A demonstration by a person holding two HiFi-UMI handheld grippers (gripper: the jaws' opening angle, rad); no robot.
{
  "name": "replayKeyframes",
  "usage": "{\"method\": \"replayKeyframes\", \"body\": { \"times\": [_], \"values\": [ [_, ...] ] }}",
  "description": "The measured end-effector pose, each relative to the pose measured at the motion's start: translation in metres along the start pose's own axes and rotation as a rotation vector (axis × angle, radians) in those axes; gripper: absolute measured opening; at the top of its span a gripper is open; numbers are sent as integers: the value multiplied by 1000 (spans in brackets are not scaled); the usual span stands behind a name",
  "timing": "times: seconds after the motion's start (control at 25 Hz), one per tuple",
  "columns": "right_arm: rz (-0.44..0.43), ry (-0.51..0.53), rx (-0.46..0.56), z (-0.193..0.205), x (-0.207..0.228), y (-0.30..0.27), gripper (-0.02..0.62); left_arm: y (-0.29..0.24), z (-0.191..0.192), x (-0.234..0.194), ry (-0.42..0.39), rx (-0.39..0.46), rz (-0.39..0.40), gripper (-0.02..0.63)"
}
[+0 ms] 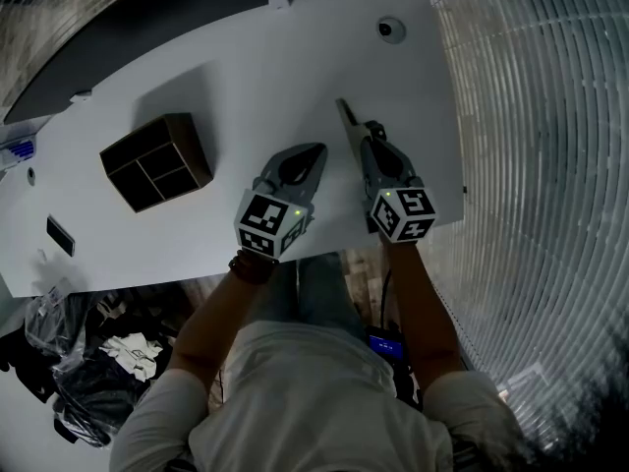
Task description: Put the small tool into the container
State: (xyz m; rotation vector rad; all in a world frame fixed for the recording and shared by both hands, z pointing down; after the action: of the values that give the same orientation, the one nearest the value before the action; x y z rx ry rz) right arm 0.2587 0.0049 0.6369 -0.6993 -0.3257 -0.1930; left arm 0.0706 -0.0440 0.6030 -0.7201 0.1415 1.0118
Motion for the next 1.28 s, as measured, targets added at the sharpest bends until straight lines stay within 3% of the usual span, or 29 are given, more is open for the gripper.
{"method": "replayKeyframes", "body": {
  "times": [0.76, 0.96, 1.28],
  "values": [
    [-64, 175, 102, -70, -63, 36, 15, 62, -41, -1, -5, 120, -71, 3],
    [-121, 289, 157, -104, -92, 41, 15, 87, -63, -9, -5, 197, -112, 3],
    [-230, 463, 185, -120, -146, 38, 15, 125, -62, -21, 25, 267, -188, 3]
  ]
}}
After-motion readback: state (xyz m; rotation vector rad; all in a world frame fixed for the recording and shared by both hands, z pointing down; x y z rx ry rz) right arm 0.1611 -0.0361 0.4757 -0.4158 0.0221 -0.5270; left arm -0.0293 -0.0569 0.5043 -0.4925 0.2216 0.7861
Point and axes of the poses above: the fingertips, and each gripper's own axes: y backward along the fingers, x to its right, z out of its underside, the point moved 10 cm from there along y, backward along the fingers, and after that the axes turned 5 degrees about -x, right-handed, at the moved point
